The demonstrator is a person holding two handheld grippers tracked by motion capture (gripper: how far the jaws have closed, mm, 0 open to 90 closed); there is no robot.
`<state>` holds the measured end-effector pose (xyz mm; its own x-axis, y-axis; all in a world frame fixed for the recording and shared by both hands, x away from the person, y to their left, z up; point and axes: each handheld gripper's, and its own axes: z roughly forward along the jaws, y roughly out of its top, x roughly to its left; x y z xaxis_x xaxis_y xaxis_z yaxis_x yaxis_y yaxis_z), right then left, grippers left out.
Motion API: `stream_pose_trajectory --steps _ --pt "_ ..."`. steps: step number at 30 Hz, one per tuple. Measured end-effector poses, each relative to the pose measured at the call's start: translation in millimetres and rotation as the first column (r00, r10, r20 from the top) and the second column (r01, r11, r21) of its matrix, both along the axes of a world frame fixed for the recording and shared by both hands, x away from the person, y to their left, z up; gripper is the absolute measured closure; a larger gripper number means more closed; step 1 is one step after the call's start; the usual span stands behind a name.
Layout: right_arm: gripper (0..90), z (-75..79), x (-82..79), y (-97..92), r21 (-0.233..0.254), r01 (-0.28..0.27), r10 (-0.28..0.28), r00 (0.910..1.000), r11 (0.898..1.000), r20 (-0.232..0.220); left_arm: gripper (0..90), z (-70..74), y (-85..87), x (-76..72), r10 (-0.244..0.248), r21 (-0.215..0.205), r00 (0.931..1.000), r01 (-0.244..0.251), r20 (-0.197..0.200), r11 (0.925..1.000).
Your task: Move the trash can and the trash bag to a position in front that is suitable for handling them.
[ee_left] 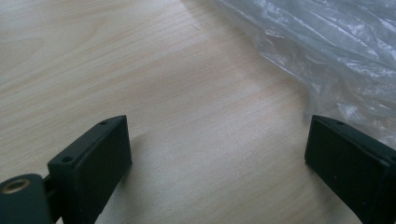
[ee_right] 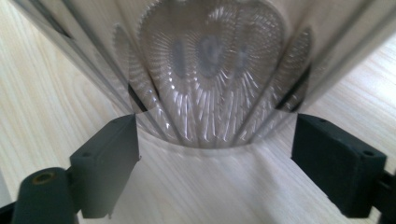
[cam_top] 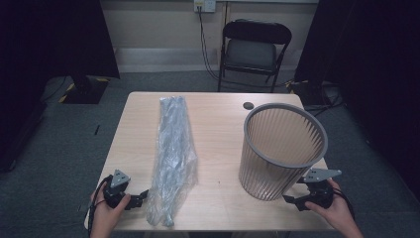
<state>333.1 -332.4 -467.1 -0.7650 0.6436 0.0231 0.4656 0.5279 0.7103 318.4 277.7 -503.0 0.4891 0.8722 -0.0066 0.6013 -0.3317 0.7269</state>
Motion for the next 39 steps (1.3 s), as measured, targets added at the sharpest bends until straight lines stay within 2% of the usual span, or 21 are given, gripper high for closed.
stream_pose_trajectory --steps 5,9,11,16,22,26,31,35,39 --pt "11.3 2.1 0.7 2.1 -0.017 0.001 -0.001 1.0000 1.000 -0.008 6.4 0.0 0.0 0.0 0.000 0.000 1.0000 0.000 0.000 1.0000" --pt "1.3 3.5 1.7 6.4 0.007 0.014 -0.014 0.9999 1.000 -0.003 6.4 0.0 0.0 0.0 0.000 0.000 1.0000 0.000 0.000 1.0000" --pt "1.1 4.1 2.4 9.4 0.003 0.019 -0.019 0.9998 1.000 0.008 6.4 0.1 0.1 0.0 -0.001 0.001 1.0000 0.001 -0.001 1.0000" --pt "1.1 6.9 6.4 15.0 0.051 0.033 -0.035 0.9991 0.998 0.024 6.4 0.0 0.0 0.0 0.000 0.000 1.0000 0.000 0.000 1.0000" --pt "1.1 9.4 14.5 26.1 0.083 0.049 -0.051 0.9982 0.995 0.030 6.4 0.1 0.1 0.0 -0.001 0.000 1.0000 0.001 -0.002 1.0000" --pt "1.1 10.5 19.8 32.9 0.088 0.053 -0.056 0.9980 0.995 0.030 6.4 0.1 0.1 0.0 -0.001 0.000 1.0000 0.001 -0.002 1.0000" --pt "1.1 14.2 27.7 43.5 0.069 0.057 -0.060 0.9978 0.996 0.030 6.4 0.1 0.1 0.0 -0.001 0.000 1.0000 0.001 -0.001 1.0000" --pt "1.1 16.9 35.4 49.7 0.102 0.067 -0.069 0.9973 0.993 0.023 6.4 0.0 0.0 0.0 0.000 0.001 1.0000 0.000 0.001 1.0000" --pt "1.3 20.2 41.9 56.8 0.093 0.070 -0.073 0.9969 0.993 0.031 6.4 0.1 0.1 0.0 -0.001 0.001 1.0000 0.001 -0.001 1.0000"
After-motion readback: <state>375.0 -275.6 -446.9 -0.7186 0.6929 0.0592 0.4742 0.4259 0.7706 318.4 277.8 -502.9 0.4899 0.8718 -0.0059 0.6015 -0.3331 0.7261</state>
